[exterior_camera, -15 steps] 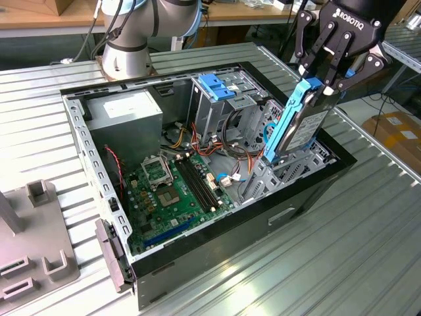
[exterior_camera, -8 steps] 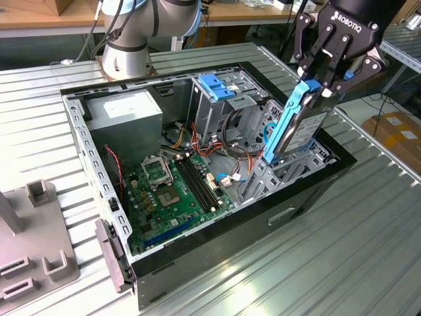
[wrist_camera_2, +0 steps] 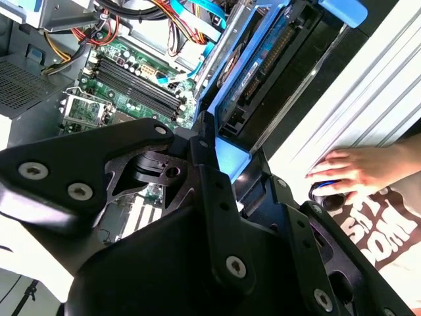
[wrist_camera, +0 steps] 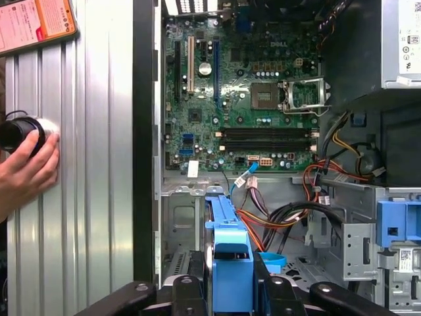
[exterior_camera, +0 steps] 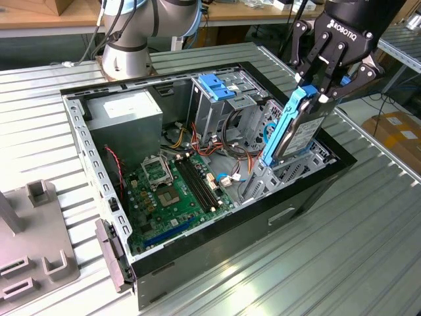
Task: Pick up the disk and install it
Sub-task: 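Pick up the disk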
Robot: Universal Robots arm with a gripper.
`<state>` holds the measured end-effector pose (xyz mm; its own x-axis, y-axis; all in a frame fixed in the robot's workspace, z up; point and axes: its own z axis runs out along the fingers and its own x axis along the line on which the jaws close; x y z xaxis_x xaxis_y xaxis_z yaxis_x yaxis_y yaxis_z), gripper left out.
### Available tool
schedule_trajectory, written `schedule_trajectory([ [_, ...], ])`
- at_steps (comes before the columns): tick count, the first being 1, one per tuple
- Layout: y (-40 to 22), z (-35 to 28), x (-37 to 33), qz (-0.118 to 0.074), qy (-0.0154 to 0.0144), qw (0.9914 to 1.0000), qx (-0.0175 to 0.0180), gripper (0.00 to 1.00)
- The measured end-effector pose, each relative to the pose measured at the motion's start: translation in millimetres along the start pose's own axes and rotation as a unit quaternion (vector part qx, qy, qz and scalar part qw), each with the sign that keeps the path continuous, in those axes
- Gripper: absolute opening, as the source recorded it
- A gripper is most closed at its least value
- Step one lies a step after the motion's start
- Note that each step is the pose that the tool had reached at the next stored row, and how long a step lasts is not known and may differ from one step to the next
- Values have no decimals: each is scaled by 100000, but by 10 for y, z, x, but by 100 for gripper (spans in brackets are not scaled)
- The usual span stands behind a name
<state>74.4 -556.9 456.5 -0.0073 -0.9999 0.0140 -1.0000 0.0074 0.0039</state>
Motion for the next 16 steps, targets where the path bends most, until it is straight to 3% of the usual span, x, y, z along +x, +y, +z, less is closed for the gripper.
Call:
schedule_trajectory([
  [2, -1, 2, 0, -1, -40, 100000, 2, 36],
  [3, -1, 3, 1, -3, -572, 99998, 1, 36],
  [6, -1, 1, 1, -5, -760, 99997, -8, 36],
  [7, 0, 2, 1, -3, -1010, 99995, -4, 36],
  [10, -1, 7, 4, -6, -1156, 99993, -6, 36],
  [16, -1, 62, 19, -5, -1155, 99993, -9, 36],
])
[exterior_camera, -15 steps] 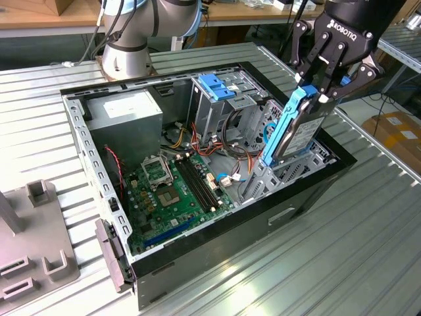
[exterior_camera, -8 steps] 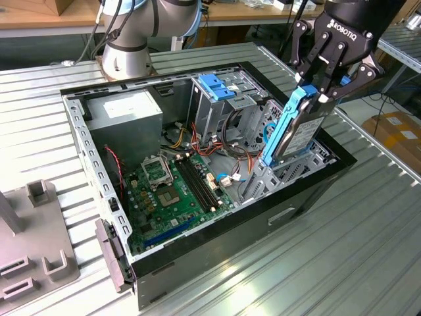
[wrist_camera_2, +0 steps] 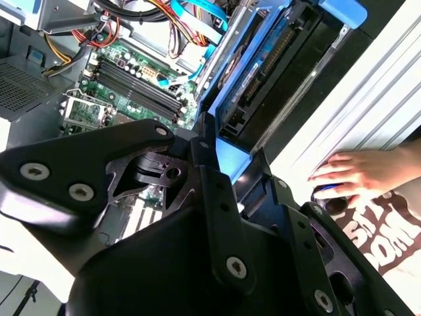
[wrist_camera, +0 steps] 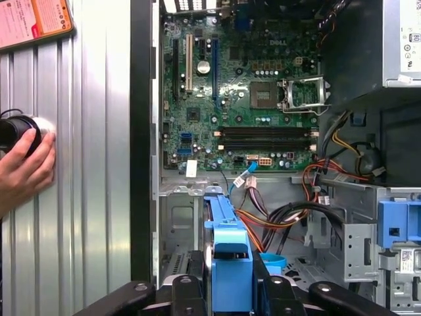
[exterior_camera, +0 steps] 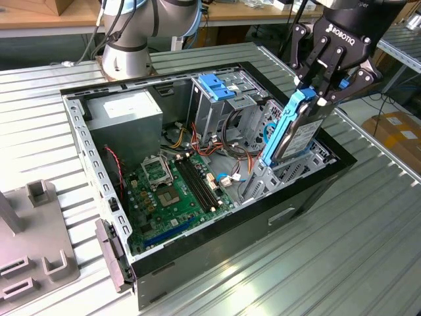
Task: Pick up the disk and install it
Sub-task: 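Pick up the disk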
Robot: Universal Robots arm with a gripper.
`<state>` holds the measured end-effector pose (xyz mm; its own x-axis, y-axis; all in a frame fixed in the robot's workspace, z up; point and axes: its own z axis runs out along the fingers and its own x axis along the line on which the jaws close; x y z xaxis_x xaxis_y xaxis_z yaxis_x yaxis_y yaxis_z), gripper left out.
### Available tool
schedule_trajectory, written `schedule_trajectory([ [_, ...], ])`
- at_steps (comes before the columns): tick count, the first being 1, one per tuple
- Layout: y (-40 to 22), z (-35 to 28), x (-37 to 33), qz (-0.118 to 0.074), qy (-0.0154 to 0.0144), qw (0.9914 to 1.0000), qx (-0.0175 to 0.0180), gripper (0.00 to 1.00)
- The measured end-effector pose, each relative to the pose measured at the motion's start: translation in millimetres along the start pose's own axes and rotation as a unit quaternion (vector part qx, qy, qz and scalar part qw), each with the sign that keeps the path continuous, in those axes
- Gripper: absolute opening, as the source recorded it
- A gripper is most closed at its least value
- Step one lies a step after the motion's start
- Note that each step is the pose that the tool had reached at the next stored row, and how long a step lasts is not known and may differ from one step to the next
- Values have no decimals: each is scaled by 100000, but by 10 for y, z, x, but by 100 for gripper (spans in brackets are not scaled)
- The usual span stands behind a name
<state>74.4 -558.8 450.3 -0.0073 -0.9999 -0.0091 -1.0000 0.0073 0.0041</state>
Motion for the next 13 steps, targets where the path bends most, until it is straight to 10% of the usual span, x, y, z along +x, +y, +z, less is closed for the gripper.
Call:
schedule_trajectory([
  [13, -1, 204, 42, -1, 1, 100000, 1, 36],
])
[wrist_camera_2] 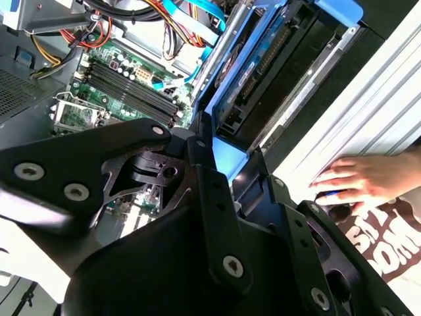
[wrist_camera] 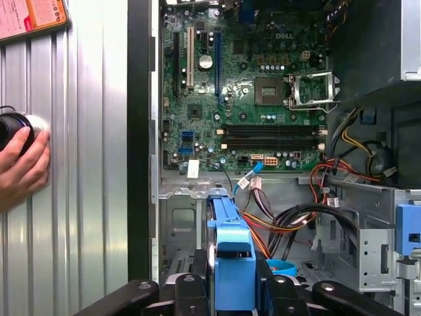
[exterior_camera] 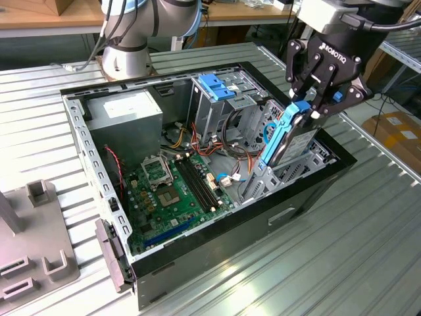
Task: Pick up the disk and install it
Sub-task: 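Pick up the disk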
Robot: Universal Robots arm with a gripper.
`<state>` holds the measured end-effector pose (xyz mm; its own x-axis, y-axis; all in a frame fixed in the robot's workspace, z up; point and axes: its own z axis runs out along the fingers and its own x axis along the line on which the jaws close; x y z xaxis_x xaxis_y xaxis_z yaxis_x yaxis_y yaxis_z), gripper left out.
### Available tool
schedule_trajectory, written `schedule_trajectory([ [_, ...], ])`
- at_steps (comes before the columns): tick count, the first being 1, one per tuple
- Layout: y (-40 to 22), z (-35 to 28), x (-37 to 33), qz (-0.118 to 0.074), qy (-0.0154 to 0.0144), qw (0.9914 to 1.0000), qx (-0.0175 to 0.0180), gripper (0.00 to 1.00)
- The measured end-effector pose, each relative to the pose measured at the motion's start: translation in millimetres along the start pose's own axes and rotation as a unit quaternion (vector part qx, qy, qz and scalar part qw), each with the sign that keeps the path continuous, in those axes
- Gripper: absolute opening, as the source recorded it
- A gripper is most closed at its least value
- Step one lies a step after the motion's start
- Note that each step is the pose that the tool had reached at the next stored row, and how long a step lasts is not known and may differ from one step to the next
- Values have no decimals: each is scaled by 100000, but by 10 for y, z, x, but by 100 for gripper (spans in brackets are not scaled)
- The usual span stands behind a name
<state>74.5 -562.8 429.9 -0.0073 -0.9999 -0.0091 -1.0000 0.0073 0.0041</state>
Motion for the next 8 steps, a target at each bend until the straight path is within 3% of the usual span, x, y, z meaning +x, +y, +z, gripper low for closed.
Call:
schedule_trajectory([
  [5, 0, 18, 2, 0, -14, 100000, 3, 36],
  [8, 0, 119, 7, 1, -1, 100000, 1, 36],
])
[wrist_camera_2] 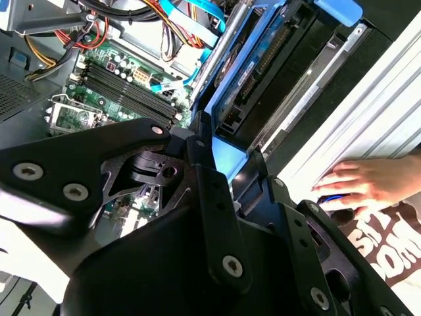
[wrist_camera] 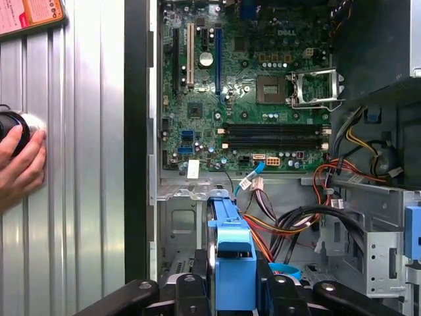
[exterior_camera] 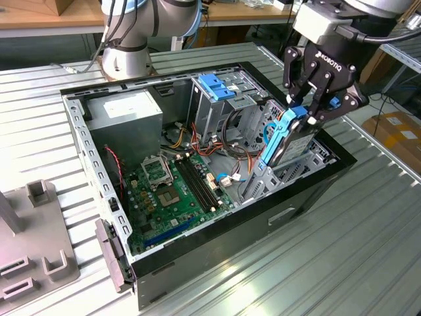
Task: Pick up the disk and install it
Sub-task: 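Pick up the disk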
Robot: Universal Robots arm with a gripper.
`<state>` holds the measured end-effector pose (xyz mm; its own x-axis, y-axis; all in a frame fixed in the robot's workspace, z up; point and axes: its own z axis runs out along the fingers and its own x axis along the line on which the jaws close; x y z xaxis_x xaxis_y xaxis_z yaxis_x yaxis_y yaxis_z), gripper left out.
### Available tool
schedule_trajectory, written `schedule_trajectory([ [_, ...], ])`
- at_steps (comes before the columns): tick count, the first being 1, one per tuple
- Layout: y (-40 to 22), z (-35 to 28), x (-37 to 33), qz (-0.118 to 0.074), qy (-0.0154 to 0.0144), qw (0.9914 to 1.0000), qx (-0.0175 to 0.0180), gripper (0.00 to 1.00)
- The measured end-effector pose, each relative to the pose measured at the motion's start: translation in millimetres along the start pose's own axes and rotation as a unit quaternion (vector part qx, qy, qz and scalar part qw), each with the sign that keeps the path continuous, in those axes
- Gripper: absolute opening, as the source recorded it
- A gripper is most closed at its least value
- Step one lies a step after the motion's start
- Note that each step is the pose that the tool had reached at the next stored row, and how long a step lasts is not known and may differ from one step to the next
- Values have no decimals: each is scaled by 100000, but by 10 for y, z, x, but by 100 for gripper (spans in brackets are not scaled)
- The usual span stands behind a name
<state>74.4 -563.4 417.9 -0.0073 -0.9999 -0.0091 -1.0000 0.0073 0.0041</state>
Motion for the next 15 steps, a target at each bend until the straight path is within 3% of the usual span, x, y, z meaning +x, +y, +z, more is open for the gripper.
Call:
schedule_trajectory([
  [2, 0, 34, 2, -3, 4, 100000, -1, 36],
  [9, -1, 293, 12, -2, -4, 100000, -1, 36],
  [15, -2, 318, 13, -4, -18, 100000, 2, 36],
])
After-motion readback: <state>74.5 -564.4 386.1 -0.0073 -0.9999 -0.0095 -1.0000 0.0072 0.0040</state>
